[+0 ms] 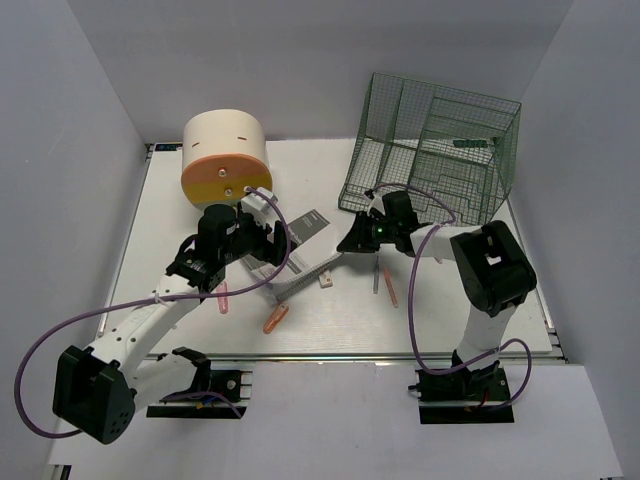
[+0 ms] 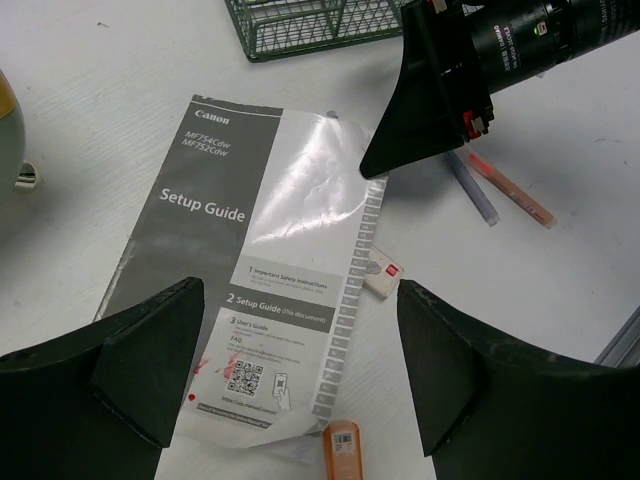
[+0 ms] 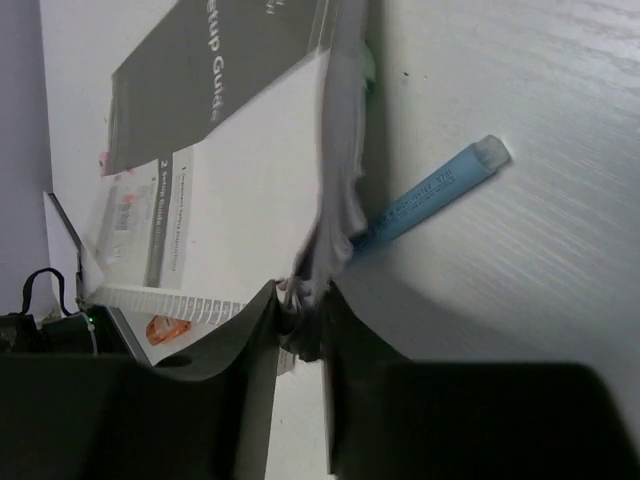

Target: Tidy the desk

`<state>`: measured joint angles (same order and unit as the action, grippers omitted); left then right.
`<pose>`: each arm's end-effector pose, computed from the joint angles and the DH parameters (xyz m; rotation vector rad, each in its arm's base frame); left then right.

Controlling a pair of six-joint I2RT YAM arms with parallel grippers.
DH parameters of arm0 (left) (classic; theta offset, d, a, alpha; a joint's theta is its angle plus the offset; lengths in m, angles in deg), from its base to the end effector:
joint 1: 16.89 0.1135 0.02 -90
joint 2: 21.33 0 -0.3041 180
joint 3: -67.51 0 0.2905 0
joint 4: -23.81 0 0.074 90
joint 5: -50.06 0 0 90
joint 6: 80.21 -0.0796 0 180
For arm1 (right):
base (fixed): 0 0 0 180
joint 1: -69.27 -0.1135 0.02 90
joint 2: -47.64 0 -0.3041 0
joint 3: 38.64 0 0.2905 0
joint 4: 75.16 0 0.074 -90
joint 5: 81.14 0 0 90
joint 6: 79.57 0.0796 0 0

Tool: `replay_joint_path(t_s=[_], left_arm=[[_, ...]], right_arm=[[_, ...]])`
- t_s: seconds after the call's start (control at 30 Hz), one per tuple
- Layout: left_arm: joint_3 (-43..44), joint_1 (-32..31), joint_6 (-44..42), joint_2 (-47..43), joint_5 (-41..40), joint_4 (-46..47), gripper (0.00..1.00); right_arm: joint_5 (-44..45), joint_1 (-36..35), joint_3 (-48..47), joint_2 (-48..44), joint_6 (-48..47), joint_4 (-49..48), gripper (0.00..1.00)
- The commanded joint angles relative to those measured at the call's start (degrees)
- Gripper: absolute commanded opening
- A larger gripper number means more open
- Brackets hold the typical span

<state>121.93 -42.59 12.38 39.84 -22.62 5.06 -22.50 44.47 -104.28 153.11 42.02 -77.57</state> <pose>0.2575 -0.1502 0.2812 0.6005 1.9588 -0.6157 0.3793 0.2209 0.1342 -0.1851 2.3516 1.1234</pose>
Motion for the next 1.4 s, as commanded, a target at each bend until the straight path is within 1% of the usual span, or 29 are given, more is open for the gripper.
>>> replay_joint_path(t_s=[0.0, 0.03, 0.07, 0.1, 0.13, 0.33, 0.57, 0.83, 1.03, 1.1, 1.2, 1.27, 1.3, 1.37], left_arm=[[1.4, -0.2, 0.5, -1.2, 0.8, 1.0, 0.88], [1.4, -0.2, 0.7, -1.1, 1.1, 1.3, 0.87], [1.2, -0.2, 1.0, -1.1, 1.7, 1.6, 0.87], [0.9, -0.2, 1.0, -1.0, 2.0, 2.2, 0.87], [0.8, -0.2, 1.1, -0.9, 2.1, 2.2, 0.88], [0.8, -1.4, 1.3, 0.9, 2.2, 2.1, 0.88], [1.3, -6.8, 0.7, 4.2, -1.9, 0.9, 0.94], [2.0, -14.4, -0.1, 6.2, -13.7, 0.4, 0.96], [2.7, -19.9, -2.0, 10.4, -22.6, -0.6, 0.96], [3.0, -21.1, -2.3, 11.9, -24.3, -0.6, 0.96], [3.8, -23.3, -2.5, 14.1, -28.9, -0.4, 0.93], [4.4, -24.2, -2.5, 15.0, -34.0, -0.1, 0.92], [5.1, -25.0, -4.2, 16.1, -35.5, 0.1, 0.92], [5.8, -25.6, -4.6, 17.1, -37.9, 1.0, 0.9]], right_arm=[[0.2, 0.3, 0.2, -2.5, 1.5, -4.7, 0.2], [0.2, 0.4, 0.3, -3.2, 1.5, -4.8, 0.16], [0.0, 0.3, 0.2, -3.6, 1.4, -4.9, 0.08], [0.0, 0.4, 0.0, -4.0, 1.5, -4.7, 0.02], [-0.1, 0.4, -0.2, -4.7, 1.6, -4.7, 0.0], [-2.0, 0.5, -1.9, -7.6, 3.4, -4.3, 0.0], [-3.2, 0.5, -5.0, -11.6, 5.9, -3.5, 0.0], [-4.1, 0.5, -6.7, -11.5, 8.7, -4.3, 0.0], [-4.0, 0.5, -4.7, -10.3, 8.0, -4.1, 0.0], [-4.9, 0.5, -3.5, -10.7, 8.0, -4.7, 0.0], [-5.6, 0.6, -3.5, -11.3, 8.6, -5.1, 0.0], [-6.2, 0.8, -3.8, -12.0, 9.0, -5.2, 0.0], [-6.3, 0.5, -4.1, -12.2, 9.2, -5.2, 0.0], [-7.2, 0.7, -4.2, -12.7, 9.6, -5.2, 0.0]])
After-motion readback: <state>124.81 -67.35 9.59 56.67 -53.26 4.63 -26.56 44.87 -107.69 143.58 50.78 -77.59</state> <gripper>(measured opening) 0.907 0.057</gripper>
